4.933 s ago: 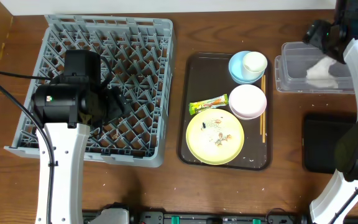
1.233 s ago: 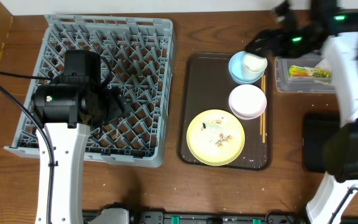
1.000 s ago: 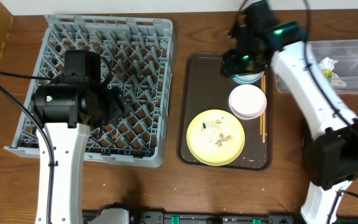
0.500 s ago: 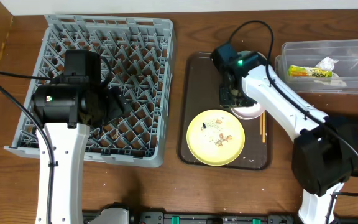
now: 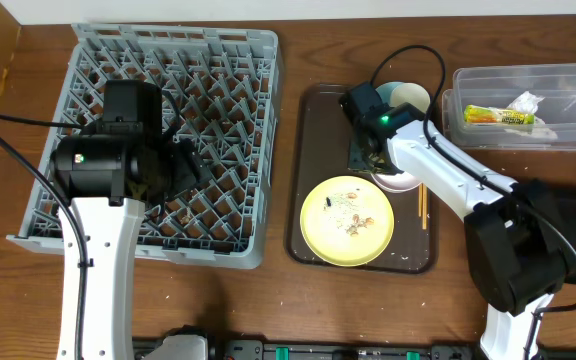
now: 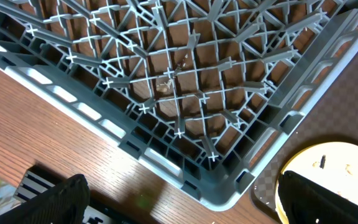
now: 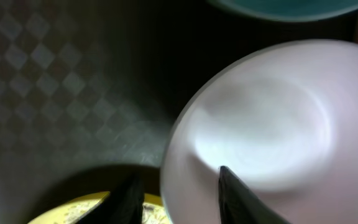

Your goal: Sort waste into correct bins and load items into the dishwasher

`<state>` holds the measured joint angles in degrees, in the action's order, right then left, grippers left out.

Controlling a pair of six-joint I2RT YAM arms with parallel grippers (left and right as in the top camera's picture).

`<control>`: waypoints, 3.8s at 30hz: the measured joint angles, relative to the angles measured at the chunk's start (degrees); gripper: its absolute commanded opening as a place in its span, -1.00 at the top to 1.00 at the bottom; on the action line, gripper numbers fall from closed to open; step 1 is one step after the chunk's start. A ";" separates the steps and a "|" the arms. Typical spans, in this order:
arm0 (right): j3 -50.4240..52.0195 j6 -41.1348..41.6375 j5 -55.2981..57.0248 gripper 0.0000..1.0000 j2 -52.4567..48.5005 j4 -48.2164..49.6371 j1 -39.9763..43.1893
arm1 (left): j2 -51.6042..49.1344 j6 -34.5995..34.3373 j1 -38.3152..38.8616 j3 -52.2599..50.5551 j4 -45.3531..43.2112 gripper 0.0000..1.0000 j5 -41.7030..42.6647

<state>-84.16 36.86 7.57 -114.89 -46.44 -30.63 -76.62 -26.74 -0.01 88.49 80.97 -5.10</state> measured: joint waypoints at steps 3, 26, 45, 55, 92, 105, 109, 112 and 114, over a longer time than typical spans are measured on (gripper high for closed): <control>1.86 0.52 0.70 0.53 0.02 1.64 0.00 | 0.00 0.00 0.00 0.00 0.00 -0.96 0.00; -12.26 -0.46 -17.62 0.97 0.44 6.45 -0.90 | 0.00 0.00 0.00 0.00 0.00 -0.96 0.00; -20.68 8.37 -31.95 0.98 -11.17 71.43 -6.97 | 0.00 0.00 0.00 -0.07 -0.15 -0.96 -0.02; -20.33 21.55 -31.17 0.99 -24.26 90.90 -10.12 | 0.00 0.00 0.00 -0.07 -0.02 -0.96 0.00; -23.74 11.82 -37.09 -0.96 -22.84 61.37 -4.24 | 0.00 0.00 0.00 -0.09 -0.07 -0.95 -0.02; -28.57 -5.73 -22.51 -0.99 4.02 11.23 9.03 | 0.00 0.00 0.00 -0.09 -0.04 -0.96 -0.02; -28.26 -15.15 -19.45 -0.99 4.96 -2.82 11.32 | 0.00 0.00 0.00 -0.09 0.00 -0.96 -0.02; -25.59 -19.74 -15.17 -0.95 4.42 -9.14 11.30 | 0.00 0.00 0.00 -0.09 0.00 -0.96 0.00; -22.99 -21.62 -10.62 -0.66 4.11 -9.35 11.23 | 0.00 0.00 0.00 -0.09 0.00 -0.96 0.00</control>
<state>-107.15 15.25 -3.05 -110.78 -55.79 -19.40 -76.62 -26.74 -0.01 88.40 80.97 -5.10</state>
